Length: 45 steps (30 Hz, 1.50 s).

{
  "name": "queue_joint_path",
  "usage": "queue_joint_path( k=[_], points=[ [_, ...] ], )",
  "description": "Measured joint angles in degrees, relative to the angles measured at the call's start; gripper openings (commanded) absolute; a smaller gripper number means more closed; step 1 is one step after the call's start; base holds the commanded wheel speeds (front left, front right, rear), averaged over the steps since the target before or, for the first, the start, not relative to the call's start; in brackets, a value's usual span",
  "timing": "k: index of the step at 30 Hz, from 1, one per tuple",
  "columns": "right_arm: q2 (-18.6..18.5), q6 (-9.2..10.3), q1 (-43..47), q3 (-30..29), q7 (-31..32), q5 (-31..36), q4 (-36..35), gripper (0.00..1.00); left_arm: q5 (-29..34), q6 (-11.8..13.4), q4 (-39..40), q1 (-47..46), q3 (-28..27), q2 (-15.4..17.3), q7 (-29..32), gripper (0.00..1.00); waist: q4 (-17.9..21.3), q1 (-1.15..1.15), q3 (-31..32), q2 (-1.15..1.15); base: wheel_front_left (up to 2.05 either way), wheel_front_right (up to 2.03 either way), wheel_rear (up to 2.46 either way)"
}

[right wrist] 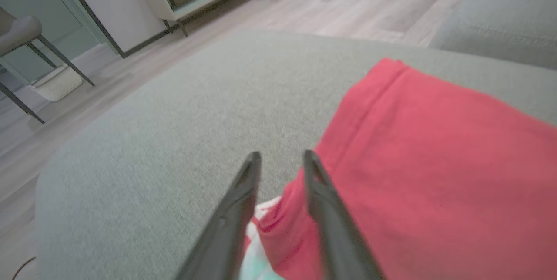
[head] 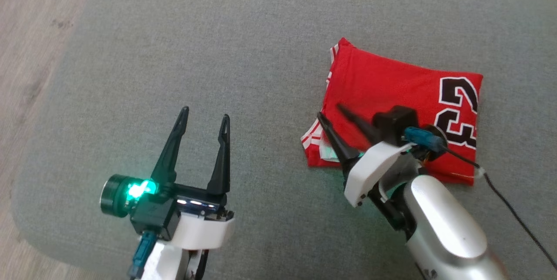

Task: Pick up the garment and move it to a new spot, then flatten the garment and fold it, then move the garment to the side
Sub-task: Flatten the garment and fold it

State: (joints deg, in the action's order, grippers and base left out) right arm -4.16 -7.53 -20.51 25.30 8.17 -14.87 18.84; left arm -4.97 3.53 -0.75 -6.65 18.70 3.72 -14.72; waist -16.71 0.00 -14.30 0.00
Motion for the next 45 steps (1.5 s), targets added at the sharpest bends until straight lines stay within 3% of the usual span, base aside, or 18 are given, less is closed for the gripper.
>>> queue_joint_path(
  k=[6,11,15,18,22,31,45],
  points=[
    [0.0,0.00,0.8,-4.7,-7.0,1.7,-6.2,1.00,0.5,0.0,0.0,0.5,-1.1,-0.3,0.0,1.00,0.8,0.00,2.0,0.00,0.00,0.00,0.00],
    [-0.8,0.00,7.0,-12.6,-13.5,2.8,-11.6,1.00,0.3,0.1,0.1,3.5,-3.0,-0.4,0.0,1.00,2.9,-0.01,4.7,0.00,0.00,0.00,0.00],
    [-2.7,0.00,13.3,-17.9,-19.5,1.7,-11.8,1.00,-1.0,0.2,-0.1,5.7,-4.2,-0.5,0.0,1.00,4.6,-0.01,7.7,0.00,0.00,0.00,0.00],
    [-4.2,0.00,17.6,-18.0,-21.6,1.8,-10.2,1.00,-1.9,0.3,-1.0,8.1,-4.3,-0.5,0.0,1.00,5.6,-0.01,10.4,0.00,0.00,0.00,0.00],
    [-3.8,0.00,23.0,-17.7,-22.4,3.0,-7.8,1.00,-3.1,0.2,-2.2,12.4,-4.5,-0.5,0.0,1.00,6.7,-0.02,14.0,0.00,0.00,0.00,0.00],
    [0.4,0.00,30.2,-22.3,-22.4,6.9,-9.6,1.00,-2.5,-0.6,-6.3,15.6,-5.7,-0.5,0.0,1.00,8.3,-0.01,18.1,0.00,0.00,0.00,0.00],
    [1.6,0.00,31.7,-23.3,-22.4,8.4,-9.3,1.00,0.0,-1.8,-7.6,16.7,-6.4,-0.5,0.0,1.00,9.6,0.00,19.0,0.00,0.00,0.00,0.00]
  ],
)
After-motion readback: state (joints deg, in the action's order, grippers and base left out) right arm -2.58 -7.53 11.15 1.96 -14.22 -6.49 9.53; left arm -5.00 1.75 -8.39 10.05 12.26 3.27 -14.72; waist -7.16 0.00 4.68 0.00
